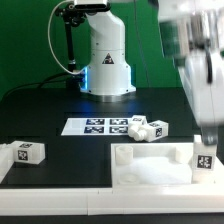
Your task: Assemble one leg
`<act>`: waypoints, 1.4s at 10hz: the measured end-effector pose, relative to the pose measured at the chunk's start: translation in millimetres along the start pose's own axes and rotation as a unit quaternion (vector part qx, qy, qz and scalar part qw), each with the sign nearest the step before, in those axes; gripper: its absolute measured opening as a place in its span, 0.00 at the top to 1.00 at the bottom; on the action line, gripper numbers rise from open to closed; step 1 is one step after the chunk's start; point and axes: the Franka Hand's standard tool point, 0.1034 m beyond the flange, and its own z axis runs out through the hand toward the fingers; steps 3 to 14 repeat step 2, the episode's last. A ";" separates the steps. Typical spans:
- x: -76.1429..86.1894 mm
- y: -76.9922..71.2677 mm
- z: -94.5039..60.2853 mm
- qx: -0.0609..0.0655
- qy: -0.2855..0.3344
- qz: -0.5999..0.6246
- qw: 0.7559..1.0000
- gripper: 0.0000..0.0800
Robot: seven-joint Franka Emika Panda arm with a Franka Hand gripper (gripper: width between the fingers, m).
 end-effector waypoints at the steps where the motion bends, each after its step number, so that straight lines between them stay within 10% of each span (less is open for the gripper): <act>1: 2.3 -0.9 -8.0 -0.014 -0.005 -0.014 1.000 0.19; 14: 3.6 -3.7 -5.3 -0.006 -0.003 -0.013 1.000 0.19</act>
Offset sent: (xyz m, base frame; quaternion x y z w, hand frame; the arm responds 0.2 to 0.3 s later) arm 0.0000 0.0000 0.0000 0.0000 0.0000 0.0000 1.0000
